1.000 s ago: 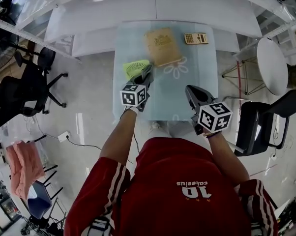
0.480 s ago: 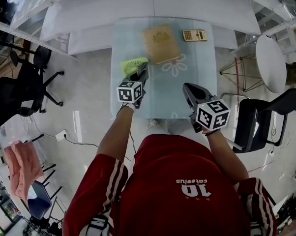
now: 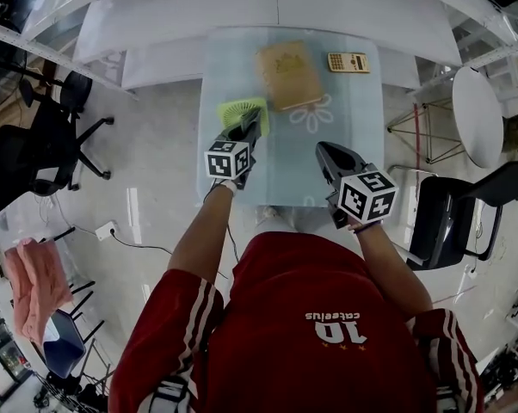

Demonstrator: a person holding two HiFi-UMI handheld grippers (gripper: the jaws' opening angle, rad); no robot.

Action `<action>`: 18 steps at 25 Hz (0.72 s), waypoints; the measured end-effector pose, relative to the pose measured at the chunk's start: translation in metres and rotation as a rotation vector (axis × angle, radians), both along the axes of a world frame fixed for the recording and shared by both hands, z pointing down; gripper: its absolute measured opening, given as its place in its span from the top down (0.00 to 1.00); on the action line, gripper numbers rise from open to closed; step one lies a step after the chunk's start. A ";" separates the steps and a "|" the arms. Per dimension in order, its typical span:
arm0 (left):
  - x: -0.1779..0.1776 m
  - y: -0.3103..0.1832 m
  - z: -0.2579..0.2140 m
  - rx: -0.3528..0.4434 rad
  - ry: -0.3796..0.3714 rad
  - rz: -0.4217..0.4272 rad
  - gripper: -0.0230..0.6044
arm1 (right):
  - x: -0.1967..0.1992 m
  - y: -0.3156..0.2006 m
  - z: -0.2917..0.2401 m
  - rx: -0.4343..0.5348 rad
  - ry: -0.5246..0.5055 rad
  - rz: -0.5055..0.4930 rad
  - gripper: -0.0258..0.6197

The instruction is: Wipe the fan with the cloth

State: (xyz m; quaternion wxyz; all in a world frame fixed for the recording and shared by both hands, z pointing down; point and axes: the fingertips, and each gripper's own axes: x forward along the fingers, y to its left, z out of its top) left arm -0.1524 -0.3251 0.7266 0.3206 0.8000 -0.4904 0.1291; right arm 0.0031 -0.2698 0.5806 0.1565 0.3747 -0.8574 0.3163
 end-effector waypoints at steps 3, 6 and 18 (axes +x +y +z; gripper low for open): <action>-0.005 0.000 0.000 0.001 0.005 -0.008 0.92 | -0.005 0.000 0.003 -0.004 0.002 -0.007 0.95; -0.011 0.001 0.001 0.001 0.004 -0.017 0.92 | -0.007 0.000 0.002 -0.006 0.006 -0.011 0.95; -0.039 0.001 -0.001 0.004 0.006 -0.058 0.92 | -0.011 0.001 0.000 0.000 0.016 -0.018 0.95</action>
